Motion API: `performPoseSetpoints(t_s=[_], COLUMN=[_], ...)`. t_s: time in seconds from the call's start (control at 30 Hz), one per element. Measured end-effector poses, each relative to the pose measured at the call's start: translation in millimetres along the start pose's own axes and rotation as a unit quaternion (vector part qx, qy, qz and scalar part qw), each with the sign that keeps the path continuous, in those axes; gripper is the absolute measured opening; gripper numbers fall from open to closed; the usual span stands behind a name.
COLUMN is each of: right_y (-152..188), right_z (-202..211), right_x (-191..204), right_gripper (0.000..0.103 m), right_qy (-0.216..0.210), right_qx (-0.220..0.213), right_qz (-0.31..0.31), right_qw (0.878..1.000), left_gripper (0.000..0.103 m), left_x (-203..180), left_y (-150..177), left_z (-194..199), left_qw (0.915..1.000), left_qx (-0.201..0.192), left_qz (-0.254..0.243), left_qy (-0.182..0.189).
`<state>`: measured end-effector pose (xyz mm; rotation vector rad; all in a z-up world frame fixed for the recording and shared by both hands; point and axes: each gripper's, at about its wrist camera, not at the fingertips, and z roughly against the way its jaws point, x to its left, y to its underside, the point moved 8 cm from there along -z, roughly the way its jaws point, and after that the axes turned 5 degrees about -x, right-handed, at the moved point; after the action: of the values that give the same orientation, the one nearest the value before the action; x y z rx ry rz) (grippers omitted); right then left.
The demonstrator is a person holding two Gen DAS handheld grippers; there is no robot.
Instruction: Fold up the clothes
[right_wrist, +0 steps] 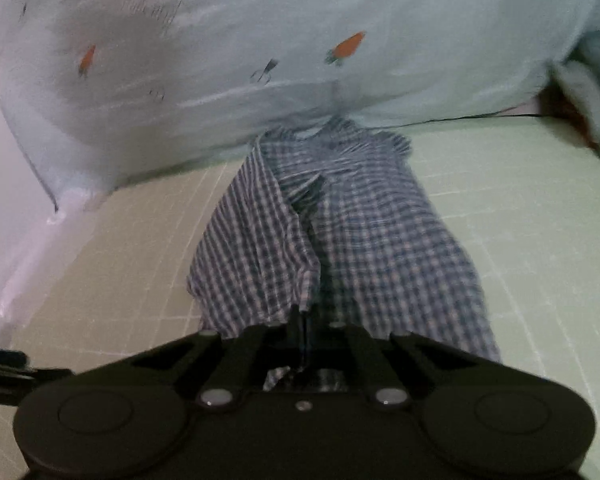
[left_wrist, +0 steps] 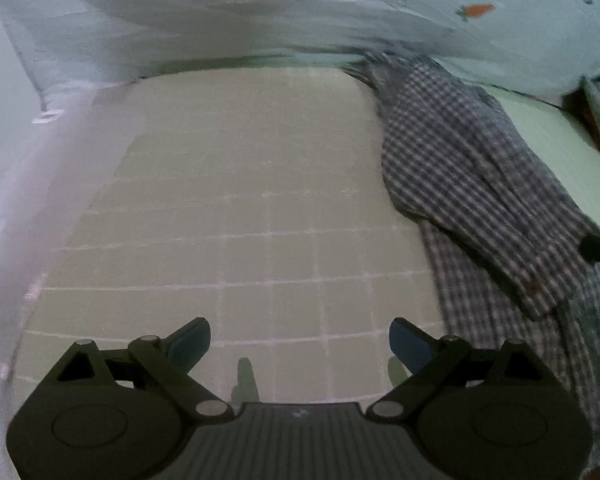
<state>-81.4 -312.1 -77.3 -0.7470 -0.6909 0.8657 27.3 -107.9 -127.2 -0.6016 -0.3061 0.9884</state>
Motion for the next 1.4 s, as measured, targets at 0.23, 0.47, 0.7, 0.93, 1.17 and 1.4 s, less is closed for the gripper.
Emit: performPoseSetpoints(t_s=[0.23, 0.47, 0.7, 0.93, 1.17, 1.4], right_y=[43.9, 85.1, 75.4, 69.7, 74.3, 72.9], right_z=[61.9, 76.7, 87.6, 67.8, 48.7, 33.5], right_x=[-39.4, -64.0, -68.4, -92.4, -111.5, -117.3], right_gripper=[0.001, 0.002, 0.027, 0.033, 0.040, 0.044], right_qy=[0.073, 0.096, 0.083, 0.061, 0.029, -0.018], right_qx=[0.028, 0.063, 0.032, 0.061, 0.100, 0.114], right_qz=[-0.068, -0.096, -0.065, -0.047, -0.018, 0.006], right_qw=[0.995, 0.989, 0.994, 0.995, 0.994, 0.993], left_gripper=[0.096, 0.096, 0.096, 0.090, 0.084, 0.081], left_x=[-49.9, -80.5, -77.3, -84.9, -103.2, -120.3], left_y=[10.6, 40.7, 52.2, 67.9, 90.0, 101.4], left_z=[-3.6, 1.2, 12.8, 23.2, 26.3, 25.1], left_qw=[0.9973, 0.9930, 0.9969, 0.9984, 0.9970, 0.9967], left_qx=[0.009, 0.025, 0.025, 0.033, 0.053, 0.058], left_qz=[-0.045, -0.085, -0.048, 0.007, 0.038, 0.047], left_qy=[0.058, 0.078, 0.058, 0.047, 0.043, 0.035])
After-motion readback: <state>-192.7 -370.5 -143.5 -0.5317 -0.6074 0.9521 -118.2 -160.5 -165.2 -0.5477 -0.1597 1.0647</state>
